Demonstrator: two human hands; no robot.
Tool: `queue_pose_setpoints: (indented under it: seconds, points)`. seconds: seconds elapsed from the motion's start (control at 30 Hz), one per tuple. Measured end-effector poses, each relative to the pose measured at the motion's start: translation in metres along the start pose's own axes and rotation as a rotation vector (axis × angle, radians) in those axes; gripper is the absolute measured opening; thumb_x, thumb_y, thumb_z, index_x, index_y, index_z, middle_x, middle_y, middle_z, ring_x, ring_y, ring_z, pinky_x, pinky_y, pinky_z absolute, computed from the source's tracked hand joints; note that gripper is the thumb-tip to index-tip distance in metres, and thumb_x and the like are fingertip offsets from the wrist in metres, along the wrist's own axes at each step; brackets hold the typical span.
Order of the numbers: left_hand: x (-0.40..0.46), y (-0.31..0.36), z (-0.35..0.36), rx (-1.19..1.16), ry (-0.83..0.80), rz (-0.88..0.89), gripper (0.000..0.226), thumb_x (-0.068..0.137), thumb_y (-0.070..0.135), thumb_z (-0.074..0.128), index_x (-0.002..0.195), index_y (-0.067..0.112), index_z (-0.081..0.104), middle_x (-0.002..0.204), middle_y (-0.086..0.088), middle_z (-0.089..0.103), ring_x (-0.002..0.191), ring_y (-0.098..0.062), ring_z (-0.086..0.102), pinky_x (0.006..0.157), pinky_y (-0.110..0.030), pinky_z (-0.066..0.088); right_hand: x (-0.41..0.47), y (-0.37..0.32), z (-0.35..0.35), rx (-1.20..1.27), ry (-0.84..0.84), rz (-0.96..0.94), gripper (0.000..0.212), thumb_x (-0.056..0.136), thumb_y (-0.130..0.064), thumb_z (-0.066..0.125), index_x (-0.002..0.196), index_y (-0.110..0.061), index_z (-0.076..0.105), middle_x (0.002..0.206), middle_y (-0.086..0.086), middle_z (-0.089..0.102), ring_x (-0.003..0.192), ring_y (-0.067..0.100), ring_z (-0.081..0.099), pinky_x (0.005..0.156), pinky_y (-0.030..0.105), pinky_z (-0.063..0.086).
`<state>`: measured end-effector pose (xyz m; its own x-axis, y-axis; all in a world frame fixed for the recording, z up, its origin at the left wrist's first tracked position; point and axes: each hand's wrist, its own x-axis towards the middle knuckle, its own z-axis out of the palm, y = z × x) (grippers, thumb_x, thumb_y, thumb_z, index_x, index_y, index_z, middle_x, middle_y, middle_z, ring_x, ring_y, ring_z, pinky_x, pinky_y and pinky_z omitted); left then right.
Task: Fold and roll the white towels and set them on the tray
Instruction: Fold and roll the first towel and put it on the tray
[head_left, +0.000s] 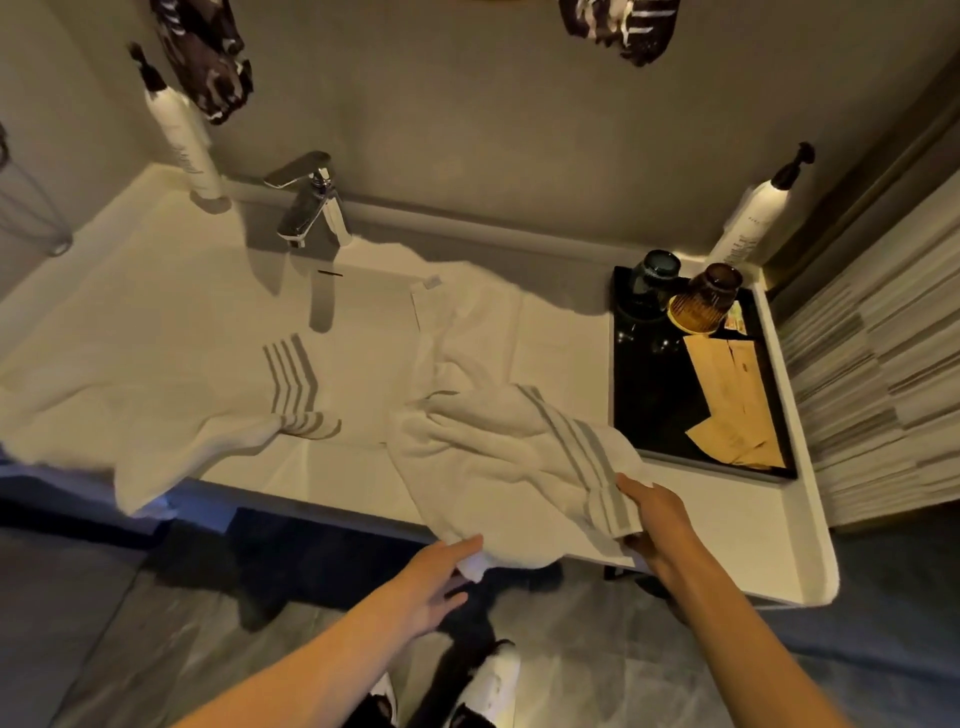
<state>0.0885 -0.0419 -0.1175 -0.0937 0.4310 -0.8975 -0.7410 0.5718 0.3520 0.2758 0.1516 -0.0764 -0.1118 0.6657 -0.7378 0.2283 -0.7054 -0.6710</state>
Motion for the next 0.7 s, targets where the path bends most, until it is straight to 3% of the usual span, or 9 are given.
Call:
queue_pose_setpoints:
  seconds: [0.1,0.2,0.27,0.33,0.43,0.53,0.63,0.7]
  points:
    - [-0.009,0.01,-0.015,0.125,0.036,0.122,0.037,0.095,0.023,0.064,0.13,0.013,0.058,0.122,-0.005,0.069,0.112,-0.022,0.063,0.091,-0.034,0.051,-0.003,0.002,-0.002,-0.012,0.013,-0.019,0.027,0.091,-0.02,0.066,0.112,-0.003,0.061,0.096,0.016,0.068,0.085,0.033,0.063,0.071,0.042,0.055]
    - [-0.024,0.022,-0.032,0.025,0.08,0.244,0.026,0.101,0.023,0.055,0.125,0.014,0.06,0.113,-0.01,0.072,0.101,-0.028,0.069,0.079,-0.042,0.059,-0.008,0.008,0.003,-0.047,-0.006,-0.069,0.024,0.093,-0.021,0.063,0.11,-0.004,0.062,0.093,0.016,0.068,0.081,0.031,0.064,0.066,0.038,0.054]
    - [-0.037,0.026,-0.042,0.025,0.178,0.329,0.02,0.102,0.025,0.053,0.119,0.015,0.058,0.095,-0.01,0.068,0.071,-0.023,0.068,0.057,-0.035,0.059,-0.015,0.016,0.008,-0.1,-0.012,-0.104,0.024,0.093,-0.024,0.063,0.11,-0.007,0.065,0.096,0.014,0.07,0.085,0.031,0.065,0.069,0.037,0.055]
    - [-0.045,0.027,-0.057,0.109,0.293,0.399,0.022,0.1,0.025,0.057,0.116,0.009,0.058,0.078,-0.009,0.058,0.05,-0.017,0.052,0.045,-0.028,0.049,-0.027,0.027,0.012,-0.144,-0.017,-0.136,0.019,0.094,-0.023,0.062,0.104,-0.008,0.066,0.092,0.012,0.071,0.082,0.027,0.066,0.06,0.03,0.052]
    - [-0.054,0.025,-0.078,0.225,0.374,0.424,0.026,0.097,0.019,0.062,0.115,0.002,0.055,0.067,-0.01,0.051,0.045,-0.017,0.044,0.041,-0.026,0.042,-0.049,0.042,0.02,-0.157,-0.008,-0.129,0.015,0.093,-0.02,0.064,0.094,-0.006,0.069,0.083,0.014,0.071,0.072,0.027,0.065,0.05,0.027,0.051]
    - [-0.065,0.019,-0.087,0.295,0.372,0.415,0.023,0.098,0.013,0.059,0.116,0.003,0.049,0.068,-0.011,0.052,0.046,-0.018,0.046,0.042,-0.028,0.044,-0.06,0.057,0.028,-0.154,0.032,-0.078,0.017,0.091,-0.021,0.066,0.088,-0.004,0.068,0.079,0.018,0.071,0.071,0.032,0.066,0.057,0.037,0.056]
    - [-0.07,0.015,-0.099,0.34,0.386,0.448,0.037,0.098,0.01,0.057,0.13,0.016,0.041,0.085,-0.015,0.062,0.05,-0.021,0.053,0.046,-0.031,0.05,-0.061,0.074,0.029,-0.191,0.093,-0.068,0.023,0.087,-0.027,0.068,0.094,-0.005,0.071,0.086,0.016,0.074,0.082,0.033,0.069,0.075,0.047,0.06]
    - [-0.076,0.01,-0.108,0.438,0.381,0.476,0.05,0.097,0.008,0.056,0.139,0.028,0.037,0.083,-0.015,0.068,0.053,-0.024,0.06,0.048,-0.032,0.053,-0.071,0.081,0.028,-0.207,0.141,-0.077,0.013,0.088,-0.023,0.067,0.089,-0.01,0.067,0.088,0.012,0.07,0.082,0.029,0.066,0.065,0.038,0.057]
